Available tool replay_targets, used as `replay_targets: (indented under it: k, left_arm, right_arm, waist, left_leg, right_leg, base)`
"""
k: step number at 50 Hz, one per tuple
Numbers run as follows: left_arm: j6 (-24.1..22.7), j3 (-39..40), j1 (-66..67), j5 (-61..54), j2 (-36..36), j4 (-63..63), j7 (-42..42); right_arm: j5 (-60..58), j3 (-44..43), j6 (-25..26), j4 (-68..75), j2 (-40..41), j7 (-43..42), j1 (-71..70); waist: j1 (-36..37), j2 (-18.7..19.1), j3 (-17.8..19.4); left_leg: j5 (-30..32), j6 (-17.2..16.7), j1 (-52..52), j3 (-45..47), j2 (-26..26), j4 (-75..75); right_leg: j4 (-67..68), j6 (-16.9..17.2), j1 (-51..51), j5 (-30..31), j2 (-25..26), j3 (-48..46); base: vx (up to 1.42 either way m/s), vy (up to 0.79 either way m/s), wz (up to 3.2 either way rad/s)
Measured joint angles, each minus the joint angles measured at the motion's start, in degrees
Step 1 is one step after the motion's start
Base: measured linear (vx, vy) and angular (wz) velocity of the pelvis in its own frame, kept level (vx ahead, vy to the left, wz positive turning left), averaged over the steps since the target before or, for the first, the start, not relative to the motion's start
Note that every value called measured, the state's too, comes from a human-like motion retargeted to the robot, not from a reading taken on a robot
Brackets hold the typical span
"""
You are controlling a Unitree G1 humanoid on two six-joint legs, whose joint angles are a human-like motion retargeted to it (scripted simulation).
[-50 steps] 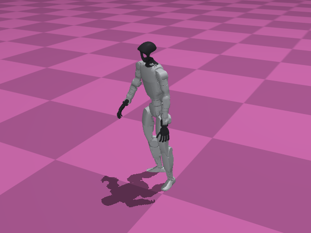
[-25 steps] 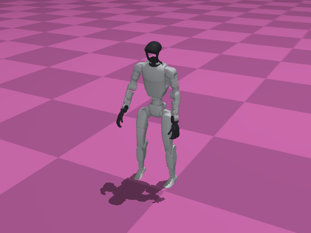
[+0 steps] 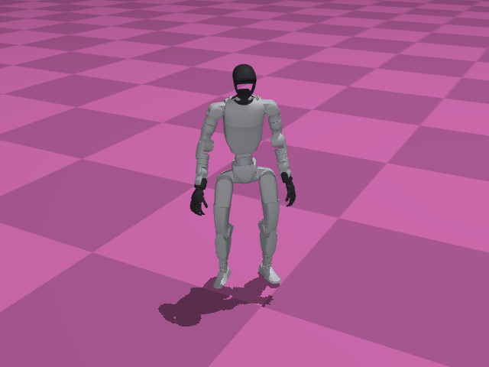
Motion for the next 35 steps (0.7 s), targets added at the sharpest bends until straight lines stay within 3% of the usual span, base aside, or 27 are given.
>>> replay_targets:
  k: [4,8,12,16,22,26,31,35]
  left_arm:
    - [-0.23,0.66,0.13,-0.52,0.36,1.57,0.11]
    - [-0.36,0.29,-0.10,-1.26,0.41,2.39,-0.15]
    - [-0.23,-0.96,-0.26,-1.94,0.60,1.80,-0.33]
    - [-0.36,-2.03,-0.44,-2.13,1.03,0.99,0.03]
    - [-0.72,-2.43,-1.15,-3.18,1.24,0.24,0.97]
    - [-1.13,-3.17,-1.39,-5.07,1.04,-1.19,1.62]
    - [-2.40,-4.82,-0.50,-5.75,1.00,-3.55,2.27]
    - [-3.40,-4.93,-0.12,-3.13,1.18,-5.26,1.55]
  right_arm:
    - [0.30,-0.03,-0.78,-0.44,0.26,-0.17,0.94]
    - [0.83,0.02,-1.32,-0.62,0.32,-0.21,1.36]
    - [1.47,-0.15,-1.30,-1.09,0.38,-0.35,1.36]
    - [1.75,0.29,-1.57,-1.67,0.81,-0.79,1.12]
    - [0.88,1.82,-2.15,-2.76,1.27,-1.24,0.66]
    - [0.83,2.62,-2.19,-3.81,0.98,-1.49,0.57]
    - [0.65,3.38,-2.05,-4.42,0.93,-1.89,1.61]
    - [0.24,3.50,-2.09,-3.45,0.99,-1.09,1.87]
  waist:
    - [-0.43,1.02,-1.16]
    - [-0.63,2.09,-1.29]
    - [-0.62,3.49,-0.50]
    - [-0.82,5.02,0.55]
    - [-2.10,6.24,1.48]
    - [-3.46,6.27,1.99]
    - [-4.25,4.12,1.89]
    - [-2.14,3.03,1.49]
  left_leg:
    - [3.84,-2.75,2.19,2.57,1.47,-4.58]
    - [5.39,-4.88,3.43,-0.90,1.48,-8.32]
    - [5.36,-5.22,4.18,-5.13,1.74,-9.29]
    - [5.02,-5.37,4.79,-9.02,2.57,-8.50]
    - [5.31,-5.77,4.63,-15.74,2.58,-7.27]
    - [6.09,-5.30,4.57,-21.10,1.47,-7.71]
    - [7.33,-4.33,4.93,-27.70,-2.00,-9.62]
    - [8.64,-4.56,4.82,-31.22,-3.66,-11.47]
  right_leg:
    - [-0.07,-0.39,0.95,-0.43,0.85,-4.78]
    - [0.45,-1.52,2.54,-0.69,1.18,-9.00]
    - [5.42,-5.34,2.55,-1.21,0.62,-11.28]
    - [16.30,-9.54,-1.19,-4.91,0.58,-6.58]
    - [23.82,-11.08,-5.93,-9.22,2.56,1.57]
    - [17.98,-10.24,-5.95,-8.83,5.46,9.34]
    - [6.07,-5.52,-3.82,-3.06,8.60,25.57]
    - [1.04,-3.88,-2.19,1.84,7.57,26.85]
  base:
    - [0.02,0.11,1.06]
    - [0.03,0.16,0.95]
    - [0.04,0.17,0.85]
    - [0.05,0.12,0.85]
    - [0.05,0.04,1.01]
    - [0.05,-0.04,1.24]
    - [0.05,-0.11,1.27]
    - [0.02,-0.16,0.87]
